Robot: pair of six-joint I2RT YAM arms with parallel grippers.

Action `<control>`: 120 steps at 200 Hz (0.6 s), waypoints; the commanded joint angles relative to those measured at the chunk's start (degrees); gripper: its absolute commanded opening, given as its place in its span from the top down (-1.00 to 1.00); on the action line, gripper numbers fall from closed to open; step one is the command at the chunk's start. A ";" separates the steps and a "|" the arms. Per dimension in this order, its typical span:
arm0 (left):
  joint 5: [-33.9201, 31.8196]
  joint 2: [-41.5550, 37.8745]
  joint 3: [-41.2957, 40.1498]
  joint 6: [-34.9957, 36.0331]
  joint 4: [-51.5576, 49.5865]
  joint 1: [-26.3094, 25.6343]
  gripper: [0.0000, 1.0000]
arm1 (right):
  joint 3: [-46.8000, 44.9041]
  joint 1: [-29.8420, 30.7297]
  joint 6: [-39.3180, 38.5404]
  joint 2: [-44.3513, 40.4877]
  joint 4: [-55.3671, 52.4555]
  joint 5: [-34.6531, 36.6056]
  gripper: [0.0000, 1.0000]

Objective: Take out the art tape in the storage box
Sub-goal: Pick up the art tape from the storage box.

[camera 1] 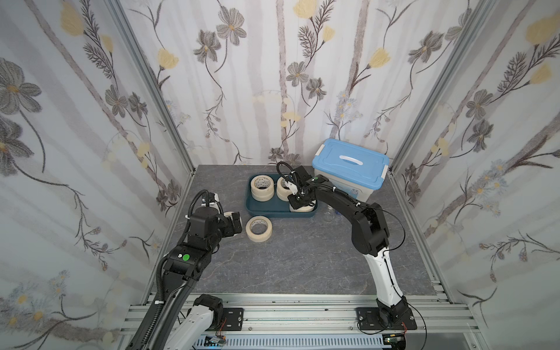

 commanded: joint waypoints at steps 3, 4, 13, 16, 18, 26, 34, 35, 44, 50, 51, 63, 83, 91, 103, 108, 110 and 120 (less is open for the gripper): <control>0.28 0.11 0.08 0.62 -0.14 0.07 -1.00 | 0.36 -0.02 -0.50 -1.56 -1.12 1.55 0.58; 0.28 0.11 0.08 0.62 -0.17 0.10 -1.00 | 0.39 -0.02 -0.49 -1.59 -1.12 1.60 0.58; 0.37 0.11 0.12 0.62 -0.14 0.17 -1.00 | 0.34 -0.02 -0.49 -1.88 -1.17 1.56 0.58; 0.37 0.19 0.08 0.62 -0.19 0.16 -1.00 | 0.36 -0.04 -0.49 -1.99 -1.22 1.56 0.58; 0.37 0.20 0.08 0.62 -0.14 0.16 -1.00 | 0.37 -0.02 -0.49 -2.10 -1.22 1.56 0.59; 0.46 0.20 0.11 0.62 -0.16 0.19 -1.00 | 0.34 -0.03 -0.58 -2.39 -1.39 1.52 0.59; 0.46 0.26 0.08 0.57 -0.12 0.19 -1.00 | 0.35 0.01 -0.59 -2.80 -1.48 1.49 0.59; 0.46 0.23 0.08 0.59 -0.12 0.20 -1.00 | 0.34 0.04 -0.58 -2.86 -1.48 1.48 0.59; 0.45 0.29 0.09 0.62 -0.18 0.21 -1.00 | 0.37 0.07 -0.68 -3.20 -1.64 1.48 0.59; 0.51 0.29 0.08 0.62 -0.08 0.18 -1.00 | 0.26 0.16 -0.67 -3.48 -1.81 1.52 0.59; 0.53 0.29 0.08 0.62 -0.10 0.15 -1.00 | 0.26 0.16 -0.67 -3.51 -1.82 1.50 0.59; 0.62 0.29 0.08 0.61 -0.08 0.30 -1.00 | 0.32 0.29 -0.78 -4.10 -2.09 1.48 0.59; 0.72 0.38 0.08 0.62 -0.10 0.33 -1.00 | 0.28 0.69 -0.84 -5.33 -2.60 1.39 0.59; 0.72 0.38 0.09 0.62 -0.10 0.34 -1.00 | 0.17 0.85 -0.85 -5.96 -2.75 1.39 0.59; 0.72 0.38 0.07 0.62 0.00 0.47 -1.00 | 0.11 1.19 -0.76 -6.85 -2.96 1.32 0.59; 0.72 0.38 0.08 0.58 0.06 0.44 -1.00 | 0.04 1.31 -0.80 -7.23 -3.13 1.30 0.59; 0.72 0.38 0.08 0.52 0.06 0.47 -1.00 | 0.00 1.42 -0.77 -7.41 -3.10 1.30 0.59; 0.81 0.46 0.01 0.50 0.15 0.55 -1.00 | -0.22 1.77 -0.76 -8.38 -3.39 1.21 0.59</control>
